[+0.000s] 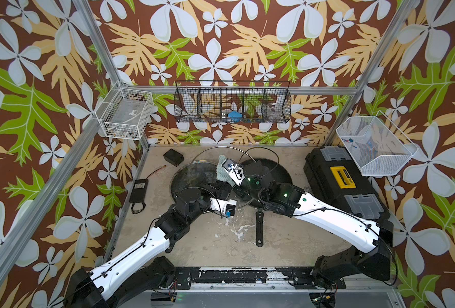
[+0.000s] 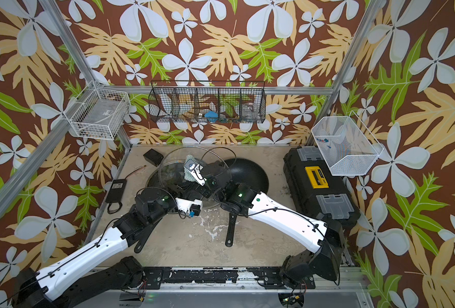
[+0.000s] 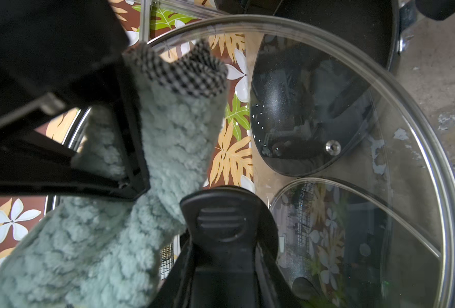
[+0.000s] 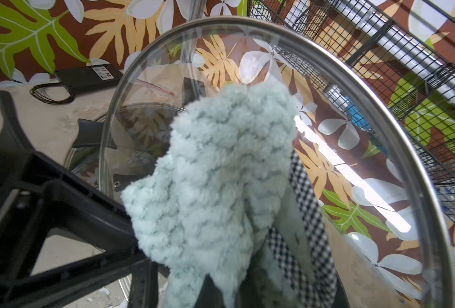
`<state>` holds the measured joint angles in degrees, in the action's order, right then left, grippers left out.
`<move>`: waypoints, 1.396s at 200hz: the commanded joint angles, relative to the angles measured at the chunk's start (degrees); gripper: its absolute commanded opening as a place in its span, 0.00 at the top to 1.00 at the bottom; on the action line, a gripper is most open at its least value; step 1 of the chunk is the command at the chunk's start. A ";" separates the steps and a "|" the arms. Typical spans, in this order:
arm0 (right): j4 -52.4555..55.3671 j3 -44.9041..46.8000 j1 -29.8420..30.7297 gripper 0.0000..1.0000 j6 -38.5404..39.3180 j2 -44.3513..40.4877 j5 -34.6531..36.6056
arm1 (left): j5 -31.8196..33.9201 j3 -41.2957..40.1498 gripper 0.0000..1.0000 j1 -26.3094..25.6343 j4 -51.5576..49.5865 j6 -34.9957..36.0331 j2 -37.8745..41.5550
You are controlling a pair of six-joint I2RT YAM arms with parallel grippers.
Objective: Wipe the pot lid with a cloth
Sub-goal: Wipe the pot lid.
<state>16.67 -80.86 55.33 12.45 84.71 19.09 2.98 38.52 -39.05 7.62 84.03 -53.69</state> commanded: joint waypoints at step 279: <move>6.92 -11.21 4.89 1.00 5.79 4.19 6.40 | 1.21 4.21 1.00 -8.20 6.20 11.45 -4.78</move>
<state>22.28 -91.57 60.10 19.42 88.25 26.33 3.20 41.63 -46.92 4.97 93.32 -58.70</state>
